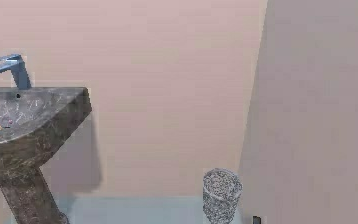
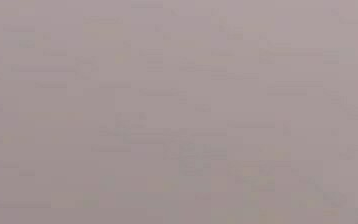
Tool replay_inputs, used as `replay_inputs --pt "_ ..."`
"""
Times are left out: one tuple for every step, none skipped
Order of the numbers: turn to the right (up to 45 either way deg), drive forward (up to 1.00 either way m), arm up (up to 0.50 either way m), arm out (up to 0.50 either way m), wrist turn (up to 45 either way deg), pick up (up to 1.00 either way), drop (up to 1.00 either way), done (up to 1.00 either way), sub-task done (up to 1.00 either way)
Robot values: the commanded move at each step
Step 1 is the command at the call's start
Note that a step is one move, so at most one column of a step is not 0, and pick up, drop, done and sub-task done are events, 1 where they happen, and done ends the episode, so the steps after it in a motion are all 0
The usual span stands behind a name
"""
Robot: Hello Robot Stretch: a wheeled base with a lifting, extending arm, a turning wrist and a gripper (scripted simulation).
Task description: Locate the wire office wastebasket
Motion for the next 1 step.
replay_inputs --pt "15.0 0.0 0.0 0.0 0.0 0.0 0.0 0.0 0.0"
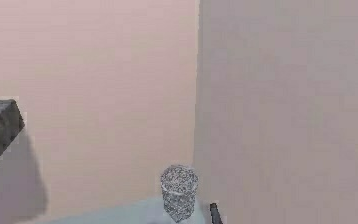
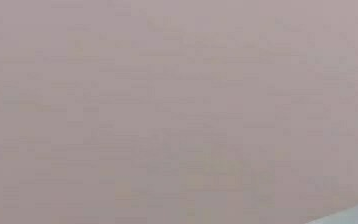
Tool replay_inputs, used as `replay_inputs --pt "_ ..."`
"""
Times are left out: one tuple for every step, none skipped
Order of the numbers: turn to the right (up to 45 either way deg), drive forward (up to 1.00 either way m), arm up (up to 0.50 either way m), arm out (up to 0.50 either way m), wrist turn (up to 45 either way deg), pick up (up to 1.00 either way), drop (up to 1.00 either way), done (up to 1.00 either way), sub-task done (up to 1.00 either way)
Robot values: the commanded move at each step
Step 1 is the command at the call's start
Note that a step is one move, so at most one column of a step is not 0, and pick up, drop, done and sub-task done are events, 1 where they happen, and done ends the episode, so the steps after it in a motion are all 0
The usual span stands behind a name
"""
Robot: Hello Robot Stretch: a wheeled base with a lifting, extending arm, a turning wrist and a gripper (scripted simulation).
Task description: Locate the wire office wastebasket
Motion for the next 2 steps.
replay_inputs --pt "0.0 0.1 0.0 0.0 0.0 0.0 0.0 0.0 0.0" --pt "0.0 0.0 0.0 0.0 0.0 0.0 0.0 1.0 0.0"
